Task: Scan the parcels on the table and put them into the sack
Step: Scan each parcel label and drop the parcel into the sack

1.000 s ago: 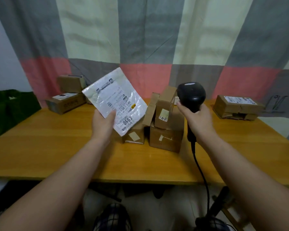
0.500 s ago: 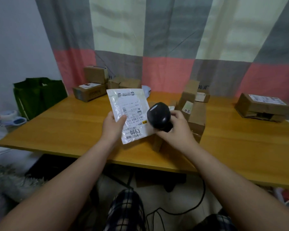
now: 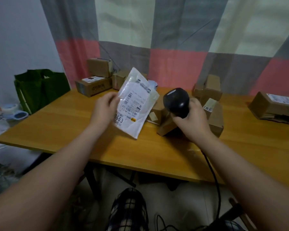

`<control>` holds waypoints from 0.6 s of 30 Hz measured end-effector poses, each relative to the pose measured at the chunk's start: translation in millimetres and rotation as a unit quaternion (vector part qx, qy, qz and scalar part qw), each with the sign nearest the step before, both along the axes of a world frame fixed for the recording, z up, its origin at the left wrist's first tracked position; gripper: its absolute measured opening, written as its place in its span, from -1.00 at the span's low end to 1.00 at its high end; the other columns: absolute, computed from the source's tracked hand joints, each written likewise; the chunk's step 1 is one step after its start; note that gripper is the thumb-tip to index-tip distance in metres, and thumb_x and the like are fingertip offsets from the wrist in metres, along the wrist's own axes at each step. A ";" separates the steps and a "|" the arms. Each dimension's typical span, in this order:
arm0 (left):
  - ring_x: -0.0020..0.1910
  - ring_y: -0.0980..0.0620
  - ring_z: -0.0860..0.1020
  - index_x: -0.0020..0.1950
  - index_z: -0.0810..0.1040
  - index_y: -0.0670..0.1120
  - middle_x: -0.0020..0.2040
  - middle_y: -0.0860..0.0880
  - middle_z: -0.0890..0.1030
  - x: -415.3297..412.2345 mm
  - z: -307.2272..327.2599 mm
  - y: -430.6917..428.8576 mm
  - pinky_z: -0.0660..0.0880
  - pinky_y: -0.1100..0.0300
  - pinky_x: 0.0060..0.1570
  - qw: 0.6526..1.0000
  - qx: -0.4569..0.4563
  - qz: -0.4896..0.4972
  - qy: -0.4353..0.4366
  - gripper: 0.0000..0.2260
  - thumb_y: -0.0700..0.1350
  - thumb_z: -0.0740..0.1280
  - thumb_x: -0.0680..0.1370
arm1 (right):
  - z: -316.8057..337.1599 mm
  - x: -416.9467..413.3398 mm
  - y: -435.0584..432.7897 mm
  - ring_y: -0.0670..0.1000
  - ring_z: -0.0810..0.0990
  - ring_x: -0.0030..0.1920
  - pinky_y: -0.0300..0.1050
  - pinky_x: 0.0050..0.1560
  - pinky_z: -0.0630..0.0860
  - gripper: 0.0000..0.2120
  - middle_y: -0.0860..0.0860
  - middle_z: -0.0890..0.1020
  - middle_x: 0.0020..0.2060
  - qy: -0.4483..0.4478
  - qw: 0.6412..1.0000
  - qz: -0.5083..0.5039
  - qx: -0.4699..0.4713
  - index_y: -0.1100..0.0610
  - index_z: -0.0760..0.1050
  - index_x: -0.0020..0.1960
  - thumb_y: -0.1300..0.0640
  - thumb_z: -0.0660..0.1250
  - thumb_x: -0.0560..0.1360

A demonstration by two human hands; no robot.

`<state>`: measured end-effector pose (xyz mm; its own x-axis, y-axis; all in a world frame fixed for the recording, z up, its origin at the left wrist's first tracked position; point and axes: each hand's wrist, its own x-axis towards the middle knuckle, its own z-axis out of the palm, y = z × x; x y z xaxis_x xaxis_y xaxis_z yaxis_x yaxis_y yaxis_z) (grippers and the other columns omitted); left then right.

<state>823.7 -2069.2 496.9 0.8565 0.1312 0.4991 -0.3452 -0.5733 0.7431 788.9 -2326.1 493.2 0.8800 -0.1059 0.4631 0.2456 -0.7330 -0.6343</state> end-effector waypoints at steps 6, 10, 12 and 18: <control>0.02 -0.14 0.44 0.03 0.65 0.02 -0.06 0.04 0.65 -3.7 39.5 -18.7 0.07 0.06 -0.01 0.887 0.418 -0.019 -0.194 -0.85 -0.18 0.34 0.54 | 34.9 -4.6 15.3 0.06 0.27 0.41 0.03 0.40 0.25 -0.29 0.03 0.37 0.37 -0.057 0.996 0.071 -0.006 0.04 0.31 0.42 0.06 0.51 0.34; 0.05 -0.15 0.46 0.05 0.63 -0.01 -0.04 0.03 0.63 -7.9 46.8 -39.1 0.08 0.02 0.07 0.856 0.455 -0.041 -0.241 -0.86 -0.18 0.35 0.54 | 33.8 -4.5 17.0 0.02 0.52 0.17 -0.08 0.08 0.51 -0.40 -0.07 0.56 0.06 0.006 0.996 0.085 0.018 0.03 0.35 0.34 0.22 0.47 0.35; 0.11 -0.14 0.47 0.06 0.62 -0.01 0.02 0.00 0.64 -8.0 42.5 -41.8 0.10 -0.01 0.13 0.887 0.391 -0.016 -0.245 -0.87 -0.09 0.35 0.54 | 28.5 -6.6 16.8 -0.15 0.53 -0.01 -0.32 -0.13 0.45 -0.48 -0.22 0.51 -0.11 -0.004 0.996 0.072 0.052 -0.02 0.39 0.23 0.30 0.44 0.35; 0.54 -0.12 0.00 0.58 -0.13 0.00 0.57 -0.15 -0.11 -11.4 3.0 -49.3 0.06 -0.01 0.43 0.997 -0.059 0.036 0.024 -0.06 0.10 0.47 0.43 | 26.4 -7.9 18.5 -0.14 0.57 -0.13 -0.32 -0.30 0.47 -0.53 -0.03 0.59 -0.08 0.024 0.960 0.013 0.278 0.09 0.45 0.12 0.40 0.42 0.28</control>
